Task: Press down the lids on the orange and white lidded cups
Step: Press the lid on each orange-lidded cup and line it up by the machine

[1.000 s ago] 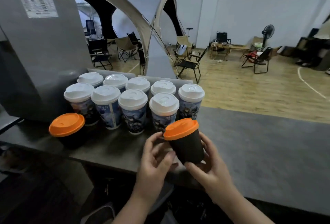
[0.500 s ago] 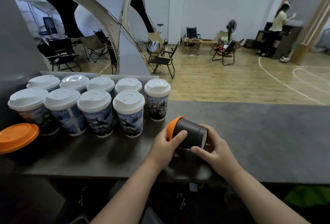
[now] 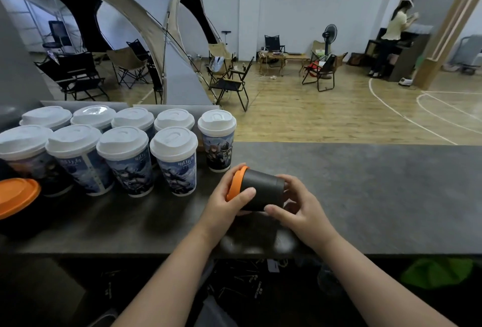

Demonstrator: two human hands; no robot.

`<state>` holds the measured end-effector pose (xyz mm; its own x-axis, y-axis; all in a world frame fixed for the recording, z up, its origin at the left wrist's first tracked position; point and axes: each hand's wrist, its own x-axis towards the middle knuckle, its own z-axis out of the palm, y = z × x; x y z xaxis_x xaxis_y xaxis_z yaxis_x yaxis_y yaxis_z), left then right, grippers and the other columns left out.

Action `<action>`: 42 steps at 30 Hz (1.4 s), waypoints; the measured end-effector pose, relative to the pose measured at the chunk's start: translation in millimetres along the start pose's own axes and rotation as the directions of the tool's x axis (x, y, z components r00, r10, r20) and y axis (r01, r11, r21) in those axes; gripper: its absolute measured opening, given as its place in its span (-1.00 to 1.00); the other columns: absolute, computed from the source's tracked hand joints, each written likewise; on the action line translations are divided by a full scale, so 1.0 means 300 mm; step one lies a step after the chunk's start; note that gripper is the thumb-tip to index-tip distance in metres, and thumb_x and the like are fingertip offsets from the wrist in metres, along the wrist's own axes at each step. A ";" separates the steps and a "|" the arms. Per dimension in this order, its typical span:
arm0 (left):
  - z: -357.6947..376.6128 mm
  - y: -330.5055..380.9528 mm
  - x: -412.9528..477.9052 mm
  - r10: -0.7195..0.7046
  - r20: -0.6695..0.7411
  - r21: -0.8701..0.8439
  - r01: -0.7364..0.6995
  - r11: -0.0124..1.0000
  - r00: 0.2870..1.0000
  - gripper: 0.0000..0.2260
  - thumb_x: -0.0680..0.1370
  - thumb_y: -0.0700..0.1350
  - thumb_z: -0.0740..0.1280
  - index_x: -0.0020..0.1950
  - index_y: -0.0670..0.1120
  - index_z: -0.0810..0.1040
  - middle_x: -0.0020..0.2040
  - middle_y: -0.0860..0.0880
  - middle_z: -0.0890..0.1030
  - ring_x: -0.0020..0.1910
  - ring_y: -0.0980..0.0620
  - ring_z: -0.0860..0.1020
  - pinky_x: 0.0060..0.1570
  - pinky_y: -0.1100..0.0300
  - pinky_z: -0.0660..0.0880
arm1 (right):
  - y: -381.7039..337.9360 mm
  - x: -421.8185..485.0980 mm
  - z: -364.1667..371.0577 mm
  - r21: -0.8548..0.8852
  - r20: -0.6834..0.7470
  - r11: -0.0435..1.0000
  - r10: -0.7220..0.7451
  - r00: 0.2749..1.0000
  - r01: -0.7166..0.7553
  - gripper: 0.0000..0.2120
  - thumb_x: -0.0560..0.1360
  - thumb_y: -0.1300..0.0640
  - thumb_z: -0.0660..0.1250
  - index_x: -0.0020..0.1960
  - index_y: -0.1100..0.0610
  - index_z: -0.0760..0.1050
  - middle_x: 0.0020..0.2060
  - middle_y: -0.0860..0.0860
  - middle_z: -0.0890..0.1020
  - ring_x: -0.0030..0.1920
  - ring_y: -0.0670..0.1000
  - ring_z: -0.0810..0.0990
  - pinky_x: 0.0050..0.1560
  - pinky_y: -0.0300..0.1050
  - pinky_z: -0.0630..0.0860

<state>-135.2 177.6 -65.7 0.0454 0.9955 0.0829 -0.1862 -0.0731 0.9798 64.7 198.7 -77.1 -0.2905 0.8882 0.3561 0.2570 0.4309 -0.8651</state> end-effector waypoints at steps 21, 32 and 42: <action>0.000 0.001 0.004 0.019 -0.021 0.014 -0.019 1.000 1.000 -0.53 0.42 -0.05 0.44 0.33 0.09 0.52 0.20 -0.05 0.62 0.20 -0.08 0.61 0.08 -0.03 0.64 | -0.010 -0.001 -0.001 0.026 0.062 0.999 -0.029 0.998 0.028 -0.30 0.33 -0.04 0.58 0.40 -0.10 0.39 0.22 -0.09 0.53 0.16 0.04 0.59 -0.06 0.07 0.64; 0.002 -0.030 0.024 0.009 -0.015 -0.051 -0.010 0.999 1.000 -0.65 0.54 -0.06 0.42 0.33 -0.03 0.55 0.25 -0.12 0.60 0.16 -0.01 0.63 -0.02 0.03 0.65 | -0.002 0.001 0.000 0.156 -0.096 0.987 -0.025 0.995 0.040 -0.46 0.37 0.19 0.60 0.29 0.01 0.51 0.08 0.00 0.65 0.02 0.08 0.65 -0.06 -0.02 0.60; -0.003 -0.057 0.035 0.016 -0.020 0.102 -0.013 0.995 1.000 -0.68 0.54 -0.04 0.41 0.28 0.15 0.50 -0.06 0.04 0.73 -0.08 0.06 0.68 -0.34 0.22 0.58 | 0.026 0.011 -0.008 0.030 -0.199 0.992 -0.115 0.973 0.123 -0.47 0.48 0.26 0.50 0.42 0.11 0.49 0.09 -0.03 0.50 -0.10 -0.11 0.58 -0.15 -0.28 0.52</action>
<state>-132.4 189.4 -81.9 0.0232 0.9952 0.0946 -0.0856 -0.0923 0.9920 67.9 205.4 -81.8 -0.1289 0.8468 0.5160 0.1915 0.5318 -0.8249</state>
